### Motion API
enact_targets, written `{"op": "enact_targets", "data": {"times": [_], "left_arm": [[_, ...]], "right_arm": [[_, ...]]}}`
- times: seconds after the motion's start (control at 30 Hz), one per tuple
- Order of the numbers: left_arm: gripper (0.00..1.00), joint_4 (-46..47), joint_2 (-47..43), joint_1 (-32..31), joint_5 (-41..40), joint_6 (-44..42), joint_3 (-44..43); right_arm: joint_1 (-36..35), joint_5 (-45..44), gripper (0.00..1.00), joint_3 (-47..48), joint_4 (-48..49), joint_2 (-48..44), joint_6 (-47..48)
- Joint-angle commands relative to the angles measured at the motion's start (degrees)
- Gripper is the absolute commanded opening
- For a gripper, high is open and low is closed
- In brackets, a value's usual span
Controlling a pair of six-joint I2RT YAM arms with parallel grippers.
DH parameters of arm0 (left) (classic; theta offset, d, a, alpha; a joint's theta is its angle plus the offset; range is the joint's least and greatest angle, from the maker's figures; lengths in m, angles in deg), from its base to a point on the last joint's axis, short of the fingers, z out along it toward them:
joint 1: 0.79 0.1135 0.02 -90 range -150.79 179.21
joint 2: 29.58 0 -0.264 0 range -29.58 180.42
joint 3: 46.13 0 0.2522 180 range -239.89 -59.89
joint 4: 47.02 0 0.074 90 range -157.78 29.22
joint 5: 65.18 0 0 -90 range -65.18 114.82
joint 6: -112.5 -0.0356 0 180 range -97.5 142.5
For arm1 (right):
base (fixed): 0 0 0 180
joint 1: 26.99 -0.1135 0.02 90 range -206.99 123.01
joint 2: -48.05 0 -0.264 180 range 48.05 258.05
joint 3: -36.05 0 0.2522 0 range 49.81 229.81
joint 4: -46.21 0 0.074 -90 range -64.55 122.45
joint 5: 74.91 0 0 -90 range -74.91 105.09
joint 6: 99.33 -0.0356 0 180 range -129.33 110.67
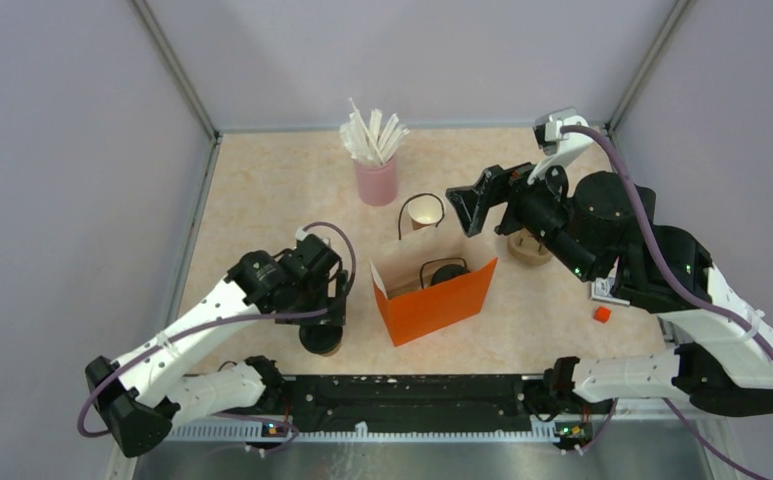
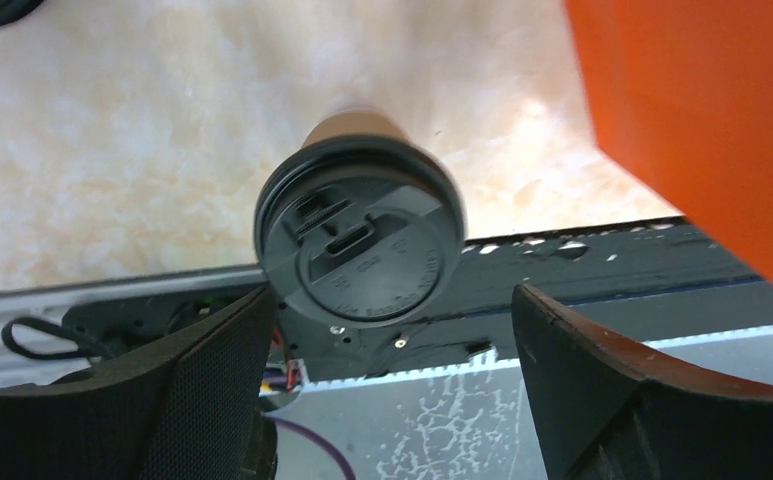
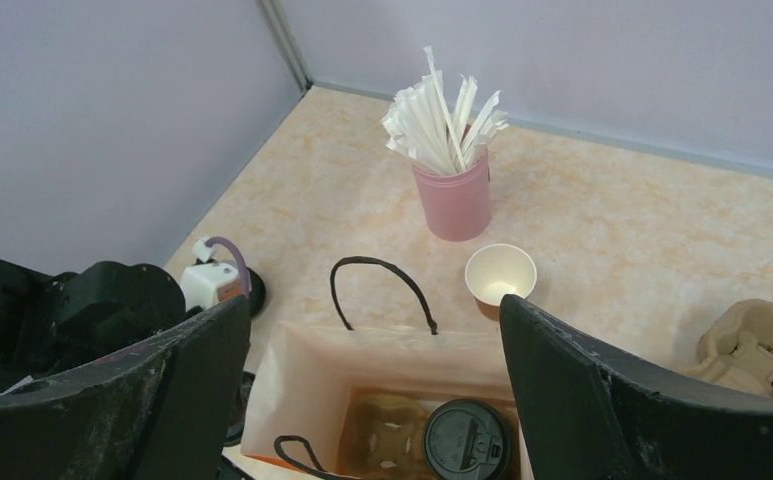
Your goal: Pack the takeout coffee
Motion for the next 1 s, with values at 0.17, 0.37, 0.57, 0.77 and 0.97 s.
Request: {"op": "enact_targets", "data": {"times": [0.17, 0.37, 0.57, 0.77, 0.97], "left_arm": [[0.93, 0.7, -3.5, -0.3, -0.2, 1.6, 7.5], [0.89, 3.4, -2.9, -0.4, 0.8, 1.0, 8.1], [0.87, 3.6, -1.3, -0.4, 0.0, 0.0, 7.1], [0.85, 3.5, -0.4, -0.4, -0.4, 0.1, 7.6], [0.88, 4.3, 0.1, -0.5, -2.0, -1.0, 7.4]], "right_arm": [[-0.2, -0.5, 0.92, -0.2, 0.8, -0.7, -0.4], [-0.2, 0.0, 0.91, 0.0, 0.6, -0.4, -0.8], [-0.2, 0.2, 0.91, -0.2, 0.4, -0.5, -1.6], [-0.2, 0.2, 0.91, 0.0, 0.4, -0.6, -1.6], [-0.2, 0.0, 0.91, -0.3, 0.4, -0.8, -1.5]]}}
